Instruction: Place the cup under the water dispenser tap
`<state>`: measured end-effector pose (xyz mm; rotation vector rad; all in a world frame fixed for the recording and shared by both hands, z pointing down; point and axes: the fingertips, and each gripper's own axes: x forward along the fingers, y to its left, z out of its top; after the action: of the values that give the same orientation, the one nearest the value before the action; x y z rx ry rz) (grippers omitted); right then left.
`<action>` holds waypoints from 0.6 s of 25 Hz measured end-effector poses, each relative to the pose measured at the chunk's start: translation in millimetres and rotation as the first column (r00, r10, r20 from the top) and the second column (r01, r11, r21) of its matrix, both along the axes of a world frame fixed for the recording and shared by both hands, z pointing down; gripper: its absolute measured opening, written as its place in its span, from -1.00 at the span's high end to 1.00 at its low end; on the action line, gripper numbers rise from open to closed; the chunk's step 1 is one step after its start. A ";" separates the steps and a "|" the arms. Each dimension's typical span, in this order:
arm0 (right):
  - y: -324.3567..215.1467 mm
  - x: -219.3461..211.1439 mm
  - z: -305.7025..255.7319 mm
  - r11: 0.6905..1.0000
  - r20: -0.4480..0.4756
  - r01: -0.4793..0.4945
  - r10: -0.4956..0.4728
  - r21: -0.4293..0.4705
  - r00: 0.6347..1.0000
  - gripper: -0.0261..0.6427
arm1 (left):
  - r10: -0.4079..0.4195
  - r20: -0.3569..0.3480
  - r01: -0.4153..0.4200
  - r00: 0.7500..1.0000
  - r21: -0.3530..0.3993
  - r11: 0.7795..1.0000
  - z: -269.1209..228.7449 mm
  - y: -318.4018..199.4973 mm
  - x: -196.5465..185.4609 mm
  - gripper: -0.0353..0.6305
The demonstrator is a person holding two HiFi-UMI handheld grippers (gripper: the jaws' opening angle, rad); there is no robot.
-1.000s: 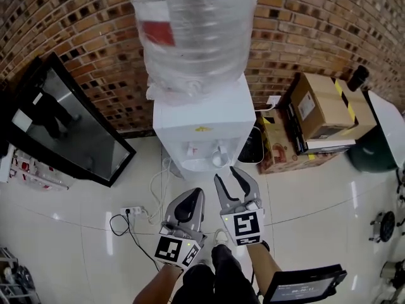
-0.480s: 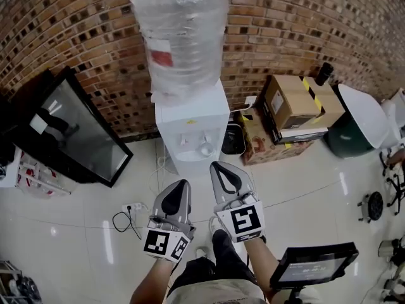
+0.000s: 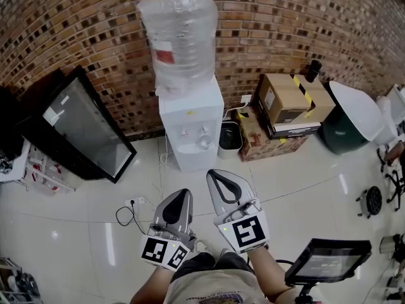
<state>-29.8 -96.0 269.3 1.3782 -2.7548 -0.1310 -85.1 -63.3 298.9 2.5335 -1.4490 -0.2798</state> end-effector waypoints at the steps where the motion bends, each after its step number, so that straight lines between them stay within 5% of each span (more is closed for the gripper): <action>1: 8.7 1.9 0.4 1.000 -0.006 0.003 -0.003 -0.003 1.000 0.90 | 0.000 0.001 0.000 1.000 0.002 1.000 -1.4 7.4 2.0 0.94; 15: 124.3 53.9 -7.3 0.995 -0.006 0.099 -0.099 -0.010 0.995 0.90 | -0.046 0.025 0.044 0.999 0.054 0.998 -24.9 105.4 60.1 0.94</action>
<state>24.1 28.3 262.0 1.2367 -2.8148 -0.1263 -25.0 42.1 274.0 2.5579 -1.5300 -0.2971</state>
